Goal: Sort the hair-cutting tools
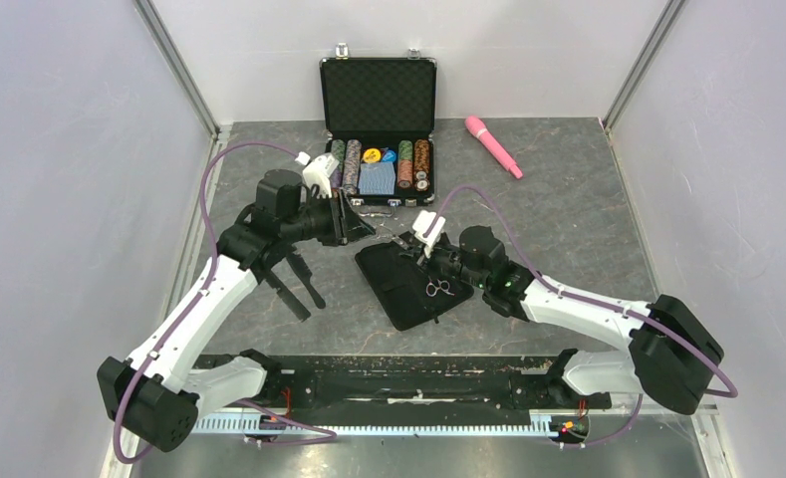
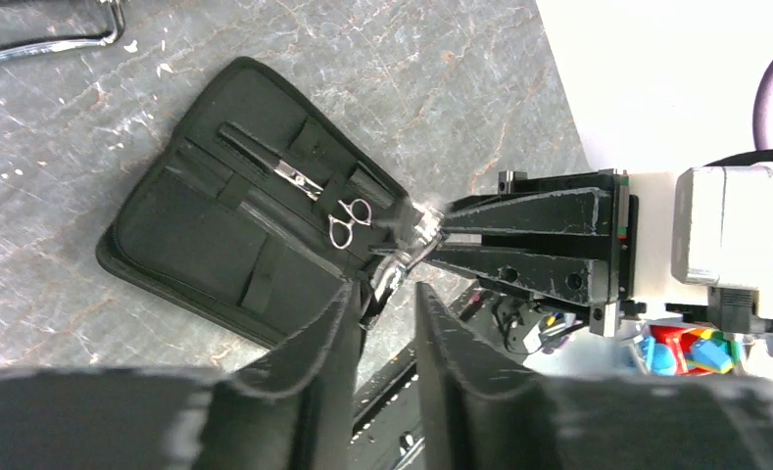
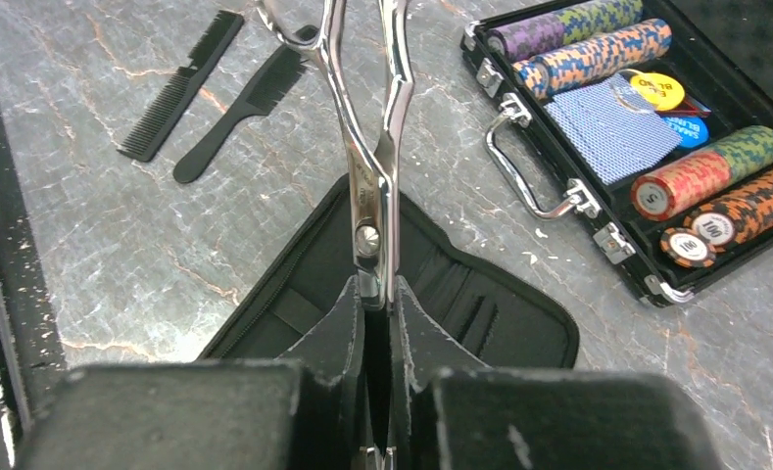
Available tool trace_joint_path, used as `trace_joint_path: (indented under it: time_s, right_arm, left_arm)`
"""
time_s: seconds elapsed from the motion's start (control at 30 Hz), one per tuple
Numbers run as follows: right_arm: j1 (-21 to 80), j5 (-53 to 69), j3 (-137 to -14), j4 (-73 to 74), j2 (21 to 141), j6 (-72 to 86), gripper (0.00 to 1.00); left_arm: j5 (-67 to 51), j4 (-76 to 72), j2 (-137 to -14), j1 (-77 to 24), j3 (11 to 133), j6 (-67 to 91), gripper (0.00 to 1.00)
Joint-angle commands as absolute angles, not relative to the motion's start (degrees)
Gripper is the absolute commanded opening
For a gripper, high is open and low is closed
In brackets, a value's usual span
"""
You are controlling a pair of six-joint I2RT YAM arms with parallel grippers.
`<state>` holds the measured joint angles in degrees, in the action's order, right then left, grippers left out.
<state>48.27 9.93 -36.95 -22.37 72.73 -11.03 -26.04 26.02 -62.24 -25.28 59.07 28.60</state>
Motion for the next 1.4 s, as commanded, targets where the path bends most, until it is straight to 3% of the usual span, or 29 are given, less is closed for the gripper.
trace_joint_path:
  time_s: [0.0,0.17,0.37,0.83,1.0,1.17,1.37]
  right_arm:
    - [48.6,12.3,-39.3,-23.8,72.3,-10.3,0.00]
    - [48.3,13.4,-37.6,-25.9,70.9,-8.6,0.00]
    - [45.5,21.4,-37.2,-27.2,70.7,-4.4,0.00]
    - [41.2,36.3,-37.0,-30.9,70.2,4.0,0.00]
    - [41.2,38.1,-37.9,-31.6,70.9,5.8,0.00]
    - [41.2,38.8,-38.5,-32.5,71.3,7.2,0.00]
    - [41.2,39.2,-38.9,-32.8,71.9,8.2,0.00]
  left_arm:
    - [-26.4,22.9,-61.5,-25.7,60.0,27.4,0.41]
    - [-25.4,17.7,-59.8,-25.4,56.3,32.2,0.65]
    - [-32.2,11.0,-59.2,-25.1,53.0,33.7,0.78]
    - [-48.8,-28.1,-57.6,-18.4,39.7,49.9,0.84]
    - [-50.5,-33.1,-58.5,-18.7,39.6,51.0,0.81]
    - [-50.3,-31.0,-57.5,-19.1,39.5,47.8,0.72]
    - [-49.4,-28.1,-57.5,-20.4,39.5,44.8,0.70]
